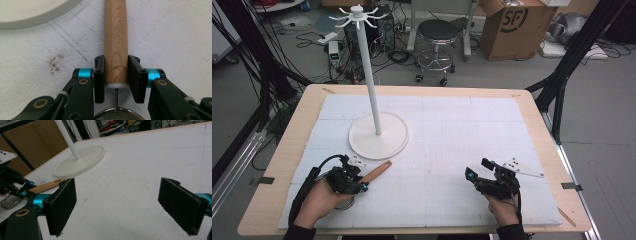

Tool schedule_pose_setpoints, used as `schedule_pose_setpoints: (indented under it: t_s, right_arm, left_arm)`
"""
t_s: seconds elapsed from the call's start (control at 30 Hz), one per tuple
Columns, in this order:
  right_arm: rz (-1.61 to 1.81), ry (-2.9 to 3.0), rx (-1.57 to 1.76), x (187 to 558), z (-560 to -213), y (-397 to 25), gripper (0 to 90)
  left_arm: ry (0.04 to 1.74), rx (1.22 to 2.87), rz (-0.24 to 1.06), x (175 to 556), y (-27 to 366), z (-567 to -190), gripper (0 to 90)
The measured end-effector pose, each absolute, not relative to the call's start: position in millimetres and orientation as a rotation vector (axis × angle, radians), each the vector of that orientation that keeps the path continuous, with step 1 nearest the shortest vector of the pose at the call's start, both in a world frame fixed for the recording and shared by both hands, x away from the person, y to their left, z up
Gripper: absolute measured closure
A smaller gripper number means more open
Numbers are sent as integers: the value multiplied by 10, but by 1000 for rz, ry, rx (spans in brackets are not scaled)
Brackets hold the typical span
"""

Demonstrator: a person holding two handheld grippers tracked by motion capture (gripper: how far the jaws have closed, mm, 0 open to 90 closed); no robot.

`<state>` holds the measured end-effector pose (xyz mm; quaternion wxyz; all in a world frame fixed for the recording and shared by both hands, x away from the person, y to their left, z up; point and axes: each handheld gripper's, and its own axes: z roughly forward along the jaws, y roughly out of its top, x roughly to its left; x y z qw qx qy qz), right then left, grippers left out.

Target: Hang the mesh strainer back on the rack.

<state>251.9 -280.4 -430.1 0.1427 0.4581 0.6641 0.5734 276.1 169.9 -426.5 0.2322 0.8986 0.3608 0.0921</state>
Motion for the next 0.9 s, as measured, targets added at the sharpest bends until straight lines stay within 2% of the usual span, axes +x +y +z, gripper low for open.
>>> schedule_pose_setpoints:
  t_s: [0.1,0.4,0.53,0.63,0.9]
  right_arm:
    - [1656,1907,1318,2524,-4296,-2804,144]
    - [1647,1898,1324,2536,-4299,-2818,144]
    - [1648,1894,1329,2536,-4299,-2828,144]
    - [1647,1893,1329,2538,-4303,-2837,144]
    - [1653,1878,1331,2528,-4291,-2850,144]
  left_arm:
    - [987,2432,261,2737,1737,-4285,695]
    - [987,2355,172,2778,1865,-4295,701]
    - [954,2256,73,2766,1977,-4239,708]
    - [947,2231,84,2742,1995,-4179,708]
    - [953,2338,143,2771,1879,-4295,708]
